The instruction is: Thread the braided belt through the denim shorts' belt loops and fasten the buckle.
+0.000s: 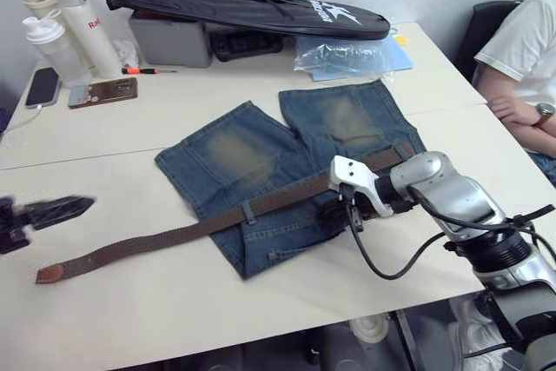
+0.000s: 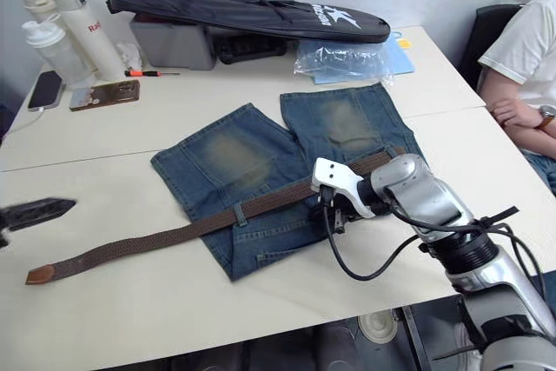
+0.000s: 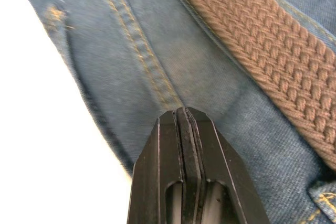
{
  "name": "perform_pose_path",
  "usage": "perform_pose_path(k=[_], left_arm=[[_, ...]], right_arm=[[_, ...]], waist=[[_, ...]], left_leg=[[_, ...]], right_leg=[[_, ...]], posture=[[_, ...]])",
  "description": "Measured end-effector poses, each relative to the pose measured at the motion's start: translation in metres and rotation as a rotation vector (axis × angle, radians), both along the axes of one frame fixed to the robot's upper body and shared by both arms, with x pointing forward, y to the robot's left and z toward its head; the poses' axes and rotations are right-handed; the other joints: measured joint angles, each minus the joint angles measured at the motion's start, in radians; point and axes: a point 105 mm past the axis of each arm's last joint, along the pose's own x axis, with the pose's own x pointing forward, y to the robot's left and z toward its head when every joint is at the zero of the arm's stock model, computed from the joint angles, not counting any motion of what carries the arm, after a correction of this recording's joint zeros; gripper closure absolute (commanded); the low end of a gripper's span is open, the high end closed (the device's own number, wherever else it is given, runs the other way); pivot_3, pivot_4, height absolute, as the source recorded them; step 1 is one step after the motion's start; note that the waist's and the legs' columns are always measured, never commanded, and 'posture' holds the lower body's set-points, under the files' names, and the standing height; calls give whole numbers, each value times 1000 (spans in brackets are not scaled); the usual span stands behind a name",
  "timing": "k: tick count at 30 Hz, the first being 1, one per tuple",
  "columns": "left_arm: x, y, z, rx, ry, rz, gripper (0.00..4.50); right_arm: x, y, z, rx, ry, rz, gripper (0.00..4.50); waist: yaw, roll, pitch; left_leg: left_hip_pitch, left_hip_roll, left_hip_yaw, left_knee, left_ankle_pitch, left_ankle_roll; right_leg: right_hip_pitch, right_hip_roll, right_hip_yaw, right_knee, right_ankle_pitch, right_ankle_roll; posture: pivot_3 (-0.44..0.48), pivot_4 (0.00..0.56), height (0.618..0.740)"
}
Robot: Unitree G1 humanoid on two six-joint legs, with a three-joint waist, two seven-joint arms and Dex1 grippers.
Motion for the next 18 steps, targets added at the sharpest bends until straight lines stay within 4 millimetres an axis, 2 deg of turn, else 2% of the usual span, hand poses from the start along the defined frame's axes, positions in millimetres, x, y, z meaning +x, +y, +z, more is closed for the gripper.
perform_pose_path(k=[3,4,6,7,9,10,13,15,16,17,18], left_arm=[[9,-46,6,49,-60,-203,31],[14,-72,7,60,-95,-318,31],[8,-119,3,99,-131,-546,31],[1,-139,-6,127,-123,-660,9],[-1,-147,-12,148,-113,-713,0],[2,-156,-23,213,-103,-778,0],[7,-173,-33,276,-181,-894,0],[10,-189,-46,323,-234,-1013,0],[16,-196,-55,338,-244,-1066,0],[18,-197,-58,343,-243,-1075,0],[20,-198,-61,354,-247,-1084,0]], right_arm=[[-3,-6,13,20,5,-24,4500],[-8,-14,15,8,34,-53,4500],[-13,-22,20,13,73,-107,4500],[-17,-24,25,24,81,-121,4184],[-20,-28,27,18,86,-136,3710],[-26,-38,28,20,96,-180,3397],[-32,-49,34,28,91,-254,2199],[-38,-62,38,23,70,-335,1426],[-43,-70,40,17,62,-386,1175],[-44,-71,40,17,60,-393,602],[-46,-72,41,17,58,-403,335]], waist=[[0,1,1],[1,3,1],[7,3,1],[7,2,1],[3,3,1],[1,3,2],[6,5,2],[17,5,2],[24,5,2],[28,5,2],[28,4,2]], left_leg=[[0,0,1,0,0,-1],[0,0,2,1,0,-1],[-4,-1,2,3,0,-1],[-4,-1,3,3,-1,-1],[-3,-1,6,3,-2,0],[-3,-1,6,3,-2,1],[-3,-1,6,4,-2,1],[-3,-1,6,5,-2,2],[-3,-1,6,6,-2,2],[-4,-1,6,8,-3,3],[-4,-1,6,9,-3,3]], right_leg=[[0,0,0,-1,1,1],[0,0,0,-1,1,2],[0,0,0,-1,3,6],[1,0,0,-2,4,6],[0,0,0,-3,4,6],[0,1,0,-6,4,7],[0,1,0,-10,4,7],[0,2,1,-10,4,6],[1,2,2,-10,3,3],[1,2,2,-10,1,-1],[1,2,2,-10,1,-2]], posture=[[0,150,740],[0,150,740],[0,150,740],[0,150,740],[0,150,740],[0,150,740],[0,150,740],[0,150,740],[0,150,740],[0,150,740],[0,150,740]])
